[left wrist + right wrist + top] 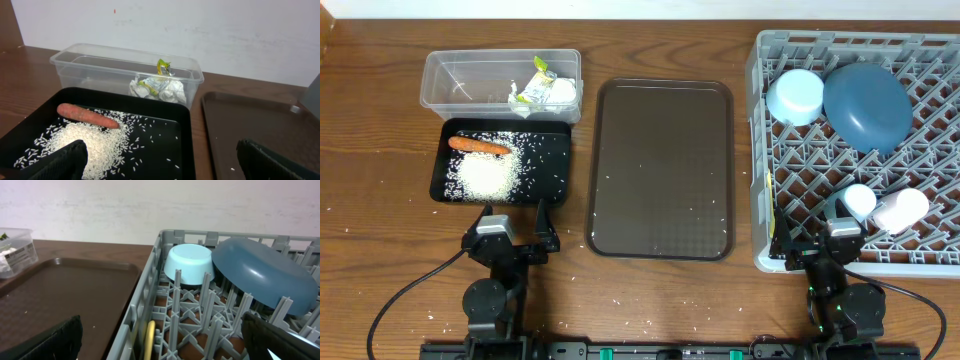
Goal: Sort waste into correct bins and load items into the dishwasher rack
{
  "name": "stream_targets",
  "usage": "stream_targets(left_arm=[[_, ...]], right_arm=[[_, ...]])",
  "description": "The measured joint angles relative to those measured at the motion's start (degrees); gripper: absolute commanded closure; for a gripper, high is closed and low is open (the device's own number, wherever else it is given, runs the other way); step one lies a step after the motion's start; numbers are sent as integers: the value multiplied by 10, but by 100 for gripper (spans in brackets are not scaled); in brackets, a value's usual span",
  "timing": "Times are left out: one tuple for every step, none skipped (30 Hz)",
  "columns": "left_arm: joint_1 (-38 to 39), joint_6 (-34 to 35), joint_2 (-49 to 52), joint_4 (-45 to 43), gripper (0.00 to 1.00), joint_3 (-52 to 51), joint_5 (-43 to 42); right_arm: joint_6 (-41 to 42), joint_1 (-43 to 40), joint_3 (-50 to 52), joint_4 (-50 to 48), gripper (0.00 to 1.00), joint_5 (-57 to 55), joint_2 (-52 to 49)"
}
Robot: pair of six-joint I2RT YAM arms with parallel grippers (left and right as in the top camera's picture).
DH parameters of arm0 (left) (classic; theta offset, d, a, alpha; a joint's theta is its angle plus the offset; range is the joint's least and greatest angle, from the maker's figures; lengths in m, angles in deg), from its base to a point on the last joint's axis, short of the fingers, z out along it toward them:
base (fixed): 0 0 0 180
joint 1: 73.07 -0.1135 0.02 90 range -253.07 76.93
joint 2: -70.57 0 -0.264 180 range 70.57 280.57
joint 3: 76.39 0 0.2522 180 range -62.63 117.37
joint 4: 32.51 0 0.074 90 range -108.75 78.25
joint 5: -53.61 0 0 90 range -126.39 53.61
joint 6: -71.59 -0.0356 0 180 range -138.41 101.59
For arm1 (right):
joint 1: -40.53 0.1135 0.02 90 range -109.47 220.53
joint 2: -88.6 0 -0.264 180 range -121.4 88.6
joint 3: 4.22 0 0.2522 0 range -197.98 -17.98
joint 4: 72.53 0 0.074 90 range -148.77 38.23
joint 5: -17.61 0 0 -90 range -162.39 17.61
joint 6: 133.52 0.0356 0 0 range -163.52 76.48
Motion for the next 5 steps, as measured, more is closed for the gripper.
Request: stream_targets(left_arm=[[0,0,0,0,2,0,0],[0,0,0,0,2,0,0],[0,0,0,0,2,0,0],[0,0,0,0,2,0,0],[0,0,0,0,2,0,0]], right_arm=[[0,0,0,0,1,0,0],[0,0,0,0,1,0,0],[0,0,0,0,1,0,0],[0,0,0,0,1,0,0],[0,0,0,0,1,0,0]])
